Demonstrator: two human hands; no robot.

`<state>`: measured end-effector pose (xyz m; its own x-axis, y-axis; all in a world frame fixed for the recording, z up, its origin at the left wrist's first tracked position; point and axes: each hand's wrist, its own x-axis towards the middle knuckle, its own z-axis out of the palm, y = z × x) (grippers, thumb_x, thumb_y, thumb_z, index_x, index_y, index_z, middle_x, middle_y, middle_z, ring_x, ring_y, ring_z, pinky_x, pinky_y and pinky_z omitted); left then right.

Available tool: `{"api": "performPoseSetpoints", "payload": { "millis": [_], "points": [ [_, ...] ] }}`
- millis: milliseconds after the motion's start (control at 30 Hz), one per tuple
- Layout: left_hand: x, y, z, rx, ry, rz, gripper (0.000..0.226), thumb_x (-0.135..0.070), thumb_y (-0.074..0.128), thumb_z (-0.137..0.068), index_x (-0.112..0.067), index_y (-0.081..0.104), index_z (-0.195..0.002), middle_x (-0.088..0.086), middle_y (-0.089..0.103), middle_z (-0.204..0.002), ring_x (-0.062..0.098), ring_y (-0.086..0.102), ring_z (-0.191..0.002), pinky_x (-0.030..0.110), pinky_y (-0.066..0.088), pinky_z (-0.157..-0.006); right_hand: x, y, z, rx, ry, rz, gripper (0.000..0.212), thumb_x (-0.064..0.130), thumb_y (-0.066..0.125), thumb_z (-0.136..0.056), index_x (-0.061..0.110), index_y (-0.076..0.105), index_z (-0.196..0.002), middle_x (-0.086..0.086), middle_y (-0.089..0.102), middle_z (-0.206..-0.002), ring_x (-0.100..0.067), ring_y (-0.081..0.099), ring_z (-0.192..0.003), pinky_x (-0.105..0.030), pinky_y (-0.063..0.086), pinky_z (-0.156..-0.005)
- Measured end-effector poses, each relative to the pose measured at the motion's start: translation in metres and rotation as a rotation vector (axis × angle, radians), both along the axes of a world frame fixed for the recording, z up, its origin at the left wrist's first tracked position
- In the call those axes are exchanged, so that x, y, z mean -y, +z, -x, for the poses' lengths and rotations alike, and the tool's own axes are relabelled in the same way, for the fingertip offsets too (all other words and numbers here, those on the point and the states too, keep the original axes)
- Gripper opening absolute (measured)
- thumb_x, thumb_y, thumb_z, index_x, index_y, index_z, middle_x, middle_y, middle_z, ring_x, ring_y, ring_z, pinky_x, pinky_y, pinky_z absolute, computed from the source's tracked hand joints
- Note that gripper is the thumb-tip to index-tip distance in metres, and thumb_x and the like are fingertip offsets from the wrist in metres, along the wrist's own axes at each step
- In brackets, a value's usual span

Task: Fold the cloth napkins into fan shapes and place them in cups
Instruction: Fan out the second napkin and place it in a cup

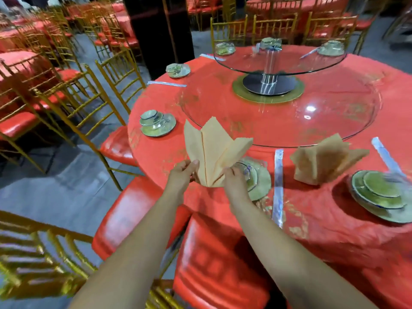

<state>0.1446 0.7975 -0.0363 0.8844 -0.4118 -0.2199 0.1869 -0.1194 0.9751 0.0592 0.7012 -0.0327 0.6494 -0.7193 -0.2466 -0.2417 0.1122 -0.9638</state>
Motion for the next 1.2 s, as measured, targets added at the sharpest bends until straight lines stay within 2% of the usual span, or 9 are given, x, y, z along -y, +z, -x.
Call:
{"api": "performPoseSetpoints", "payload": {
  "millis": [133,200,300,467,600,767,867,967,1200],
  "points": [
    [-0.006,-0.019,-0.064,-0.002,-0.097,-0.044,0.015,-0.025,0.056,-0.092,-0.018,0.059,-0.078,0.005,0.061,-0.081,0.02,0.057,-0.078,0.035,0.047,-0.082,-0.01,-0.015,-0.056,-0.059,-0.034,-0.094,0.031,0.016,0.037,-0.097,-0.002,0.049,-0.118,-0.016,0.054,-0.107,-0.027,0.051,-0.098,-0.029,0.04,-0.083],
    [-0.004,-0.029,-0.091,0.005,-0.144,-0.068,0.017,-0.032,0.059,-0.086,-0.016,0.058,-0.078,0.008,0.058,-0.084,0.019,0.053,-0.081,0.036,0.043,-0.08,-0.009,-0.026,-0.078,-0.064,-0.083,-0.109,0.033,0.019,0.036,-0.097,-0.002,0.047,-0.122,-0.017,0.054,-0.118,-0.031,0.052,-0.109,-0.029,0.041,-0.084],
    [0.005,-0.045,-0.123,0.017,-0.192,-0.072,0.018,-0.027,0.057,-0.09,-0.012,0.055,-0.082,0.01,0.052,-0.081,0.018,0.048,-0.077,0.033,0.039,-0.074,-0.009,-0.038,-0.108,-0.046,-0.169,-0.116,0.035,0.017,0.034,-0.098,-0.004,0.043,-0.124,-0.017,0.051,-0.117,-0.032,0.048,-0.114,-0.022,0.032,-0.071],
    [0.024,-0.068,-0.159,-0.024,-0.23,-0.016,0.014,-0.022,0.052,-0.094,-0.014,0.062,-0.098,0.007,0.064,-0.094,0.018,0.058,-0.087,0.032,0.044,-0.085,-0.003,-0.06,-0.146,0.026,-0.26,-0.114,0.014,0.022,0.036,-0.097,0.014,0.038,-0.109,-0.005,0.049,-0.103,-0.023,0.047,-0.096,-0.031,0.034,-0.081],
    [0.033,-0.088,-0.175,-0.038,-0.227,0.048,0.017,-0.023,0.049,-0.096,-0.012,0.062,-0.098,0.003,0.066,-0.091,0.018,0.06,-0.089,0.03,0.047,-0.08,-0.008,-0.083,-0.158,0.082,-0.24,-0.021,0.025,0.025,0.048,-0.091,0.014,0.039,-0.112,0.009,0.051,-0.093,-0.003,0.05,-0.082,-0.016,0.037,-0.068],
    [0.028,-0.105,-0.174,-0.068,-0.151,0.087,0.017,-0.021,0.05,-0.095,-0.018,0.066,-0.089,0.006,0.068,-0.095,0.019,0.061,-0.091,0.035,0.045,-0.089,-0.014,-0.096,-0.161,0.089,-0.273,0.074,0.032,0.041,0.048,-0.085,0.015,0.042,-0.104,0.003,0.052,-0.097,-0.012,0.049,-0.093,-0.019,0.034,-0.079],
    [0.025,-0.102,-0.168,-0.091,-0.109,0.099,0.023,-0.019,0.05,-0.095,-0.022,0.065,-0.078,0.0,0.067,-0.085,0.017,0.058,-0.086,0.033,0.043,-0.086,-0.013,-0.097,-0.155,0.085,-0.315,0.078,0.022,0.033,0.044,-0.096,0.019,0.044,-0.113,0.004,0.051,-0.112,-0.01,0.045,-0.106,-0.019,0.03,-0.09],
    [0.022,-0.098,-0.165,-0.108,-0.097,0.127,0.022,-0.016,0.048,-0.095,-0.017,0.065,-0.083,0.003,0.065,-0.088,0.015,0.057,-0.086,0.031,0.043,-0.085,-0.014,-0.102,-0.151,0.033,-0.349,0.125,0.04,0.037,0.042,-0.095,0.011,0.048,-0.124,0.0,0.053,-0.122,-0.016,0.044,-0.118,-0.028,0.031,-0.102],
    [0.022,-0.094,-0.165,-0.117,-0.096,0.082,0.017,-0.02,0.055,-0.09,-0.008,0.065,-0.098,0.002,0.063,-0.09,0.016,0.056,-0.089,0.029,0.042,-0.084,-0.012,-0.101,-0.141,0.059,-0.422,0.056,0.033,0.027,0.047,-0.095,0.013,0.046,-0.124,-0.005,0.052,-0.124,-0.019,0.046,-0.118,-0.031,0.034,-0.1]
  ]
}}
